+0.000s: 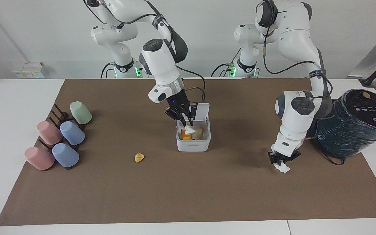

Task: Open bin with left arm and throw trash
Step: 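Grasp the white tissue with the left gripper and lift it, then carry the tissue over the open bin with the left gripper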

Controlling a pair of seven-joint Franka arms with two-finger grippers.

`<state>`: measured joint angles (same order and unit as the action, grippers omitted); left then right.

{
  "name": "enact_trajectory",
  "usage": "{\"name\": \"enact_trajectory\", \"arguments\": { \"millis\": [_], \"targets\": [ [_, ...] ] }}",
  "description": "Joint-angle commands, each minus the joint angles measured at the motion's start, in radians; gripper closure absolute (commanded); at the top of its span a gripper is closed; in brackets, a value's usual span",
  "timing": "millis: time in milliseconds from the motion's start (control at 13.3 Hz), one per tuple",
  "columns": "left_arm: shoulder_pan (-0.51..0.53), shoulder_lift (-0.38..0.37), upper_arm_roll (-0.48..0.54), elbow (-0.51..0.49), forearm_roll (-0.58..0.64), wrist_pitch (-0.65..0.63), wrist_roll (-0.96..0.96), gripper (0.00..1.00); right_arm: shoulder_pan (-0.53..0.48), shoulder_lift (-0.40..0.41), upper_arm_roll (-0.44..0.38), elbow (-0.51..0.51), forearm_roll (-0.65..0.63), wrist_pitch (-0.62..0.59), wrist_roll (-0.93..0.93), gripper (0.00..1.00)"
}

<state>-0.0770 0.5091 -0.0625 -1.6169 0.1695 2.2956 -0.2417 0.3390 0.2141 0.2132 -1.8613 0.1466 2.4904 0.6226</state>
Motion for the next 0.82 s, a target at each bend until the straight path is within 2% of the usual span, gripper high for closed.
{"name": "enact_trajectory", "arguments": {
  "millis": [0,150,375,525,750],
  "targets": [
    [-0.029,0.025,0.010,0.086,-0.036,-0.099,-0.002,1.00,-0.001,0.005,0.000,0.011,0.005,0.008,0.017,0.00],
    [-0.029,0.019,0.009,0.144,-0.063,-0.187,-0.002,1.00,-0.041,0.010,-0.008,0.019,-0.013,0.012,-0.003,0.00],
    [-0.037,-0.027,0.006,0.178,-0.192,-0.260,-0.014,1.00,-0.145,0.022,-0.006,0.030,-0.146,0.008,-0.038,0.00],
    [-0.088,-0.066,0.004,0.175,-0.223,-0.278,-0.117,1.00,-0.188,0.040,-0.006,0.030,-0.209,-0.002,-0.046,0.00],
    [-0.222,-0.080,0.003,0.172,-0.228,-0.337,-0.343,1.00,-0.238,0.105,-0.008,0.034,-0.266,0.007,-0.047,0.00]
  ]
}}
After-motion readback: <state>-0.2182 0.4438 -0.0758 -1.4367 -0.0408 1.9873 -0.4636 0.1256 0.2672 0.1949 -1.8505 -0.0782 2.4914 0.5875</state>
